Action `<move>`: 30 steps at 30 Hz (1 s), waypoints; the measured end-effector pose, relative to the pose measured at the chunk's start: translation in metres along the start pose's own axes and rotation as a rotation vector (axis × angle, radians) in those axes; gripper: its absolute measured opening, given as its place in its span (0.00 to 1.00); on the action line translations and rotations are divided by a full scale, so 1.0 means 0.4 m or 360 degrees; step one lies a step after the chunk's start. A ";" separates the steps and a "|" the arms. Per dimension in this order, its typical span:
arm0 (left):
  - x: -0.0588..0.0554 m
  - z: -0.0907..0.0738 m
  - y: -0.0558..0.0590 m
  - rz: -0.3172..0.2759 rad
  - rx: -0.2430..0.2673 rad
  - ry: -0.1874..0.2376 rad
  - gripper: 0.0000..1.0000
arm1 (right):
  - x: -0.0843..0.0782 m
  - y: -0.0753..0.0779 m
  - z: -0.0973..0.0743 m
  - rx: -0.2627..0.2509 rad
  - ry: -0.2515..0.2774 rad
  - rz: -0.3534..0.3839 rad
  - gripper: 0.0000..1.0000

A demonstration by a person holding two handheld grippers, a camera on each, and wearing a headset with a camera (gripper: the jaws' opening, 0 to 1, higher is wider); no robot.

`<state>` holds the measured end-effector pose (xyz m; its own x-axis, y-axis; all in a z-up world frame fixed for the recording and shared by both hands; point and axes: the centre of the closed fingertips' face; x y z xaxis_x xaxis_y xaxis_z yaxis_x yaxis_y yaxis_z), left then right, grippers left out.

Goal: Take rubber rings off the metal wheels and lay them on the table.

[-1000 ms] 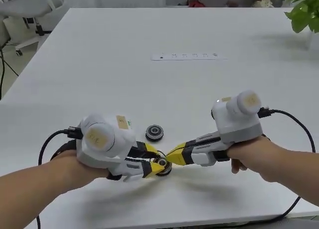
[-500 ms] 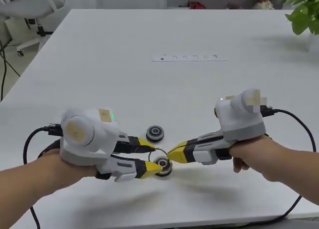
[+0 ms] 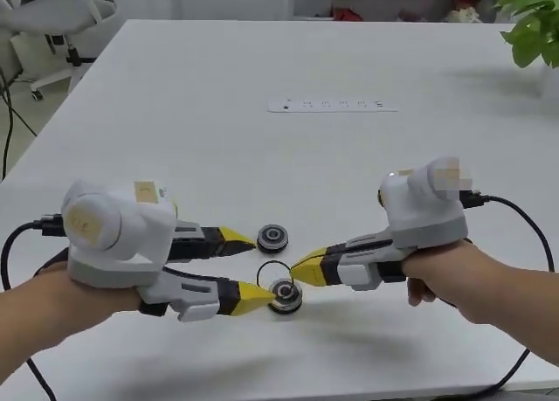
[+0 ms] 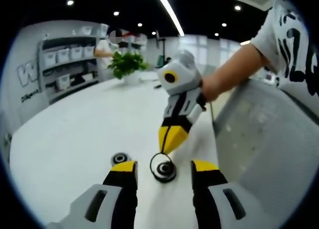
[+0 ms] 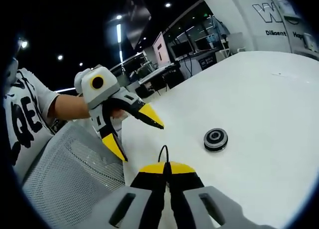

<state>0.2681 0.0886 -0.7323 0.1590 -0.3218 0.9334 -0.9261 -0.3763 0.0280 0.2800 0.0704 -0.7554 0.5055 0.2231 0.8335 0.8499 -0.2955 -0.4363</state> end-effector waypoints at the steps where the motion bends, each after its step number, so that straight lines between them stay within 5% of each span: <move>1: 0.001 -0.006 -0.003 -0.0013 0.0007 0.0003 0.45 | 0.003 0.000 0.000 -0.0001 0.0005 0.0001 0.00; 18: 0.005 -0.085 -0.026 -0.0063 0.0081 0.0053 0.63 | 0.050 -0.009 0.022 0.0027 0.0080 0.0019 0.00; 30: -0.019 -0.135 -0.048 -0.0100 0.0153 0.0042 0.72 | 0.052 -0.015 0.068 0.0040 0.0065 0.0009 0.00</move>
<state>0.2661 0.1452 -0.7208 0.2054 -0.2723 0.9400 -0.8772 -0.4772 0.0535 0.2895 0.1022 -0.7445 0.5042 0.1835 0.8439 0.8508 -0.2732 -0.4489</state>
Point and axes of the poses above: the centre of the closed fingertips' face, and the gripper's own axes: z roughly forward along the fingers, y roughly to its right, x roughly out of its top, and after that the axes turned 5 degrees about y, right-handed
